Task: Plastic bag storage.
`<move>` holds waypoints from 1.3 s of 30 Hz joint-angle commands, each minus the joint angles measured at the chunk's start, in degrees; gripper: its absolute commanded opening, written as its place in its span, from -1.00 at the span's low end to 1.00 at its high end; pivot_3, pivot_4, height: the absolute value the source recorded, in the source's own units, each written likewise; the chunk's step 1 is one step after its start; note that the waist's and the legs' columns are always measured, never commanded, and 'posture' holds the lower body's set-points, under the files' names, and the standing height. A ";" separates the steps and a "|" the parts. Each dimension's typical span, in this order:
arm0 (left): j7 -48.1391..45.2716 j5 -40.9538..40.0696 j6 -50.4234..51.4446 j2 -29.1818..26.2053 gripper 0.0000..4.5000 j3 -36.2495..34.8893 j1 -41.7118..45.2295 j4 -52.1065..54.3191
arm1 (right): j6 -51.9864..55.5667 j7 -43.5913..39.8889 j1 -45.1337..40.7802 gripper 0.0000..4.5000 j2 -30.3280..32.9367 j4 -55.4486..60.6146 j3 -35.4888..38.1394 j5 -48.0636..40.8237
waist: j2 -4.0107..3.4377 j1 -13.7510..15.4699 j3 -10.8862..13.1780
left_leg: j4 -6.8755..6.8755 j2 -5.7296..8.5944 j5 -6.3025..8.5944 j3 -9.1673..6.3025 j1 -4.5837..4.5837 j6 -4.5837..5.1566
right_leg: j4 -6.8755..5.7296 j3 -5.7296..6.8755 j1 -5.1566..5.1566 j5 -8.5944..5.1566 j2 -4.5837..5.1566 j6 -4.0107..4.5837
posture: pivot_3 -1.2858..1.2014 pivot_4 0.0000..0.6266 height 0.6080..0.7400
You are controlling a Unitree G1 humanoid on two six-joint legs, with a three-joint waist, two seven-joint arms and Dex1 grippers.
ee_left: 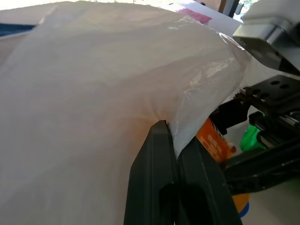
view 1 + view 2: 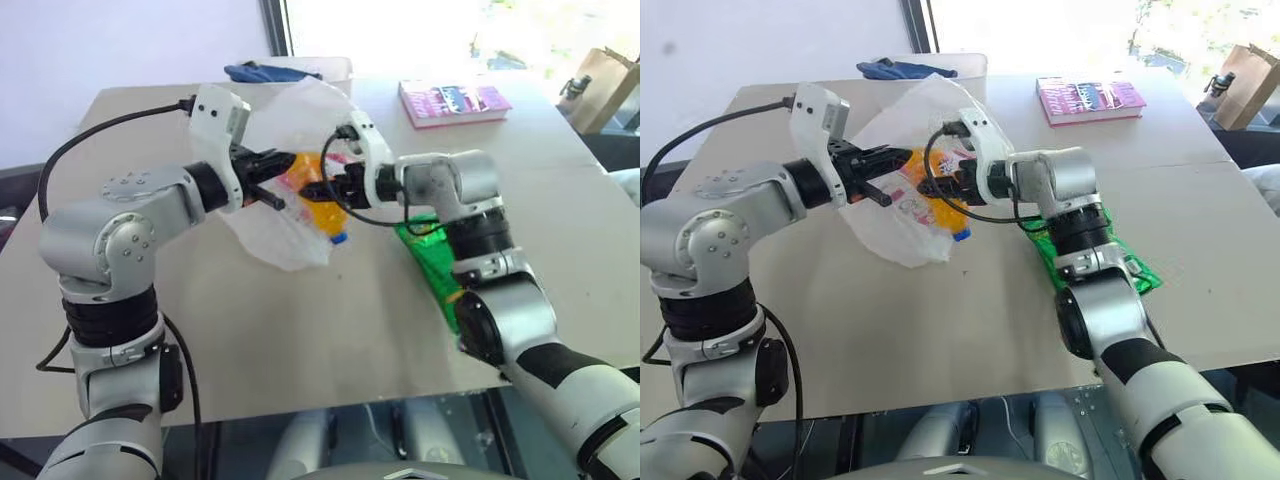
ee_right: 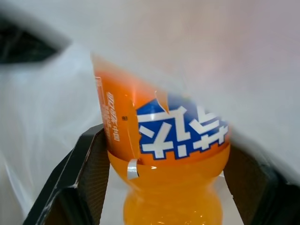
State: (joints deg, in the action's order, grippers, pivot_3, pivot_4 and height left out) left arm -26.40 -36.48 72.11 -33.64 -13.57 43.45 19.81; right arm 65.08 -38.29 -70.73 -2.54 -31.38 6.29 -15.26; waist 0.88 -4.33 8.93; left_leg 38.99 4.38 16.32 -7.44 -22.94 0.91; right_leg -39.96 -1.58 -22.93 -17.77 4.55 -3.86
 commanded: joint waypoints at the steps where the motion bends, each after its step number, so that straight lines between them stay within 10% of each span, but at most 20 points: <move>1: 0.48 -4.33 4.29 1.25 -1.00 -2.63 1.99 2.10 | -1.48 5.67 -5.85 0.30 -3.56 -5.25 8.42 -6.18 | 0.01 -0.40 0.00 | -0.03 0.00 0.00 0.01 0.00 0.00 | -0.02 -0.02 -0.04 0.00 0.00 0.00 | 0.03 -0.52 1.00; 12: 4.62 -10.18 13.27 4.87 -1.00 -10.07 4.63 1.20 | -13.08 12.69 -9.43 0.30 -11.60 -20.76 16.96 -13.20 | 0.00 -1.35 0.00 | -0.07 0.04 -0.01 0.04 0.01 -0.01 | -0.02 -0.06 -0.06 0.00 0.02 0.00 | 0.03 -0.52 1.00; 15: 5.90 -9.87 14.21 4.94 -1.00 -11.21 3.41 1.65 | -16.27 11.13 -7.78 0.94 -13.81 -21.81 15.20 -13.34 | 0.00 -1.63 0.00 | -0.08 0.04 -0.01 0.09 0.00 -0.01 | -0.02 -0.14 -0.10 0.00 0.01 0.00 | 0.03 -0.52 1.00; 20: 9.49 -8.14 13.46 6.07 -1.00 -13.86 2.94 -0.12 | -20.34 10.09 -5.45 0.98 -12.63 -20.33 9.12 -10.24 | 0.00 -2.28 -0.01 | -0.08 0.04 -0.01 0.10 0.04 -0.01 | -0.05 -0.18 -0.10 0.00 0.00 0.00 | 0.03 -0.52 1.00; 39: 11.21 -2.38 -0.75 7.08 -1.00 -9.46 6.05 -15.47 | -1.99 -0.61 18.44 0.98 21.81 43.17 -8.41 -11.79 | 0.02 -0.73 -0.02 | 0.00 0.10 -0.01 -0.01 -0.02 -0.01 | -0.03 -0.10 -0.09 0.00 0.07 0.00 | 0.03 -0.52 1.00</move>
State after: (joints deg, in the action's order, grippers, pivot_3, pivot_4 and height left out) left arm -14.13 -38.88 73.44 -26.46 -23.86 48.44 3.64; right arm 61.30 -38.02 -53.57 17.25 3.34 -3.38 -24.78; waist 0.90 -5.06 8.91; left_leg 38.98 4.49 16.31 -7.46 -22.98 0.91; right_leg -39.96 -1.68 -23.03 -17.77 4.62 -3.87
